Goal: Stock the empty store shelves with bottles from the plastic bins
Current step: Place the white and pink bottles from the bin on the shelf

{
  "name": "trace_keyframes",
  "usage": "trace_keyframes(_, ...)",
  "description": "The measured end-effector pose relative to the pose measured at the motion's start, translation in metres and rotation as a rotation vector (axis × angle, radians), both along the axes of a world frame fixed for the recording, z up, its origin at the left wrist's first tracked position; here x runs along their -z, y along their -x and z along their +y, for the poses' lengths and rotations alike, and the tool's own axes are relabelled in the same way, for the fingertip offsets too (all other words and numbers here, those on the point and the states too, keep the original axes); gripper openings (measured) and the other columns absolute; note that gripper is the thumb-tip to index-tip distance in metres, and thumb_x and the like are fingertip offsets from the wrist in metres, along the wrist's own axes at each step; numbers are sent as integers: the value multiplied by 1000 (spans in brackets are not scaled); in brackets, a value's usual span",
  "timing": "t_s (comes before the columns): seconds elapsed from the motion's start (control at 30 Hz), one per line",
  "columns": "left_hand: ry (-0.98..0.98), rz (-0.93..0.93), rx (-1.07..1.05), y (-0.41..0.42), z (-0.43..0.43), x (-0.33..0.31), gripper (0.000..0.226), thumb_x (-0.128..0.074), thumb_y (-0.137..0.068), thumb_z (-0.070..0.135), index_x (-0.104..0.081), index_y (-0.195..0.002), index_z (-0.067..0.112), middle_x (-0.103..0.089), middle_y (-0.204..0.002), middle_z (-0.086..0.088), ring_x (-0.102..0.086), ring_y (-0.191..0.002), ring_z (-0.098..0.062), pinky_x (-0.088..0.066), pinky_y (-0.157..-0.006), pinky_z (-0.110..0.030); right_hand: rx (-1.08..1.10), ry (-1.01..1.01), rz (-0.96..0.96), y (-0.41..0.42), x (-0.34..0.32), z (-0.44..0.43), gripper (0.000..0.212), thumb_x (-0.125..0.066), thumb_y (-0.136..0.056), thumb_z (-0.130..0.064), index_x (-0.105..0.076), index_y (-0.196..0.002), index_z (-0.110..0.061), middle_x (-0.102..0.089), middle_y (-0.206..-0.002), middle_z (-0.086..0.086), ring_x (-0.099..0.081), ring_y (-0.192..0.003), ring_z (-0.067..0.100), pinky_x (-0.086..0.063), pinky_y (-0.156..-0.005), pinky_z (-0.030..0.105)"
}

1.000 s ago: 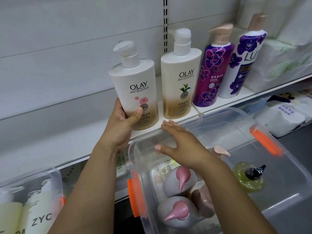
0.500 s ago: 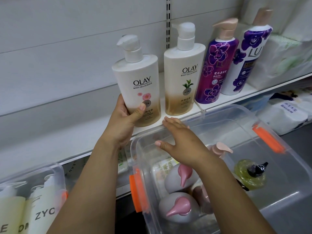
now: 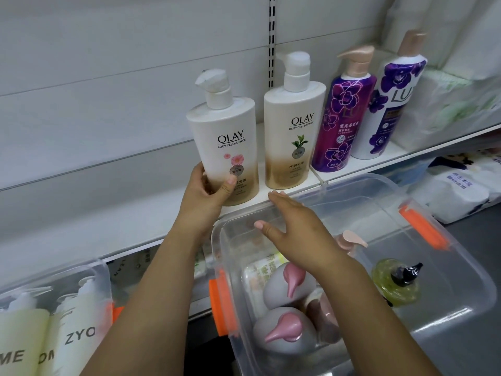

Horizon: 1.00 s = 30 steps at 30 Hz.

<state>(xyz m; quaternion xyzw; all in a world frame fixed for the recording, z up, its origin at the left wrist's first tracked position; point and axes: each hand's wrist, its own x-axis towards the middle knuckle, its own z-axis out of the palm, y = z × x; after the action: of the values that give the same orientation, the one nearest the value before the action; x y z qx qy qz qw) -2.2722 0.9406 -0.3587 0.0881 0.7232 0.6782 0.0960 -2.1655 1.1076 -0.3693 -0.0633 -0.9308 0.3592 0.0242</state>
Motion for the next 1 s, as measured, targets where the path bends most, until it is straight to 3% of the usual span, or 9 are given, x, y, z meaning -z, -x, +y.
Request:
trace_keyframes(0.1,272,29,-246,-24,-3,-8,74,-75,-86,40,-39,-147,21,-55,-139,4,-55,-122,-9,-48,-103,-34,96,62,101,-17,-8,8,57,-60,-96,-47,-49,-147,-23,-51,-150,-4,-42,-140,12,-31,-114,24)
trace_keyframes(0.2,460,84,-281,-55,-5,-10,82,-75,-85,46,-34,-150,19,-43,-146,-1,-49,-119,-10,-45,-102,-34,220,113,195,-40,-13,23,41,-63,-96,-40,-62,-134,-25,-63,-134,-7,-55,-126,11,-37,-102,20)
trace_keyframes(0.3,565,22,-216,-77,-3,-9,93,-74,-79,58,-30,-150,16,-35,-148,-8,-45,-131,-24,-43,-108,-43,341,130,236,-68,-12,43,40,-66,-94,-40,-63,-131,-28,-62,-134,-6,-54,-121,10,-44,-101,27)
trace_keyframes(0.4,760,-36,-46,-98,10,-13,107,-61,-78,74,-17,-155,15,-17,-158,-15,-20,-147,-37,-26,-118,-53,442,124,223,-95,-8,64,52,-71,-88,-48,-58,-135,-30,-57,-138,-7,-50,-124,8,-39,-101,24)
trace_keyframes(0.5,1047,-14,142,-121,26,-14,118,-45,-73,89,2,-158,22,15,-164,-18,15,-151,-40,4,-118,-63,499,138,124,-118,-2,85,73,-73,-78,-63,-52,-140,-30,-53,-141,-10,-48,-130,9,-40,-105,30)
trace_keyframes(0.6,1153,69,283,-138,39,-12,123,-38,-67,94,2,-158,22,23,-163,-16,26,-148,-37,11,-114,-64,515,184,18,-139,3,107,78,-78,-75,-59,-52,-140,-25,-57,-138,-8,-51,-128,10,-43,-104,31)
trace_keyframes(0.7,1058,203,469,-145,50,-8,106,-47,-76,83,-17,-157,22,-10,-167,-10,-5,-153,-31,-11,-120,-49,469,183,-84,-147,7,122,76,-82,-72,-56,-57,-135,-21,-65,-125,-3,-60,-115,11,-53,-100,38)
trace_keyframes(0.8,955,195,593,-138,61,-1,89,-53,-82,75,-37,-150,21,-45,-153,-3,-47,-134,-23,-38,-98,-30,358,119,-230,-141,11,128,72,-85,-67,-55,-63,-126,-21,-68,-113,-4,-65,-103,11,-55,-96,39)
trace_keyframes(1.0,825,-22,807,-112,69,-3,77,-61,-68,82,-62,-127,33,-62,-124,15,-62,-97,-7,-51,-82,-27,81,-37,-576,-118,7,133,67,-88,-66,-53,-65,-123,-27,-65,-117,-11,-62,-106,9,-51,-97,31)
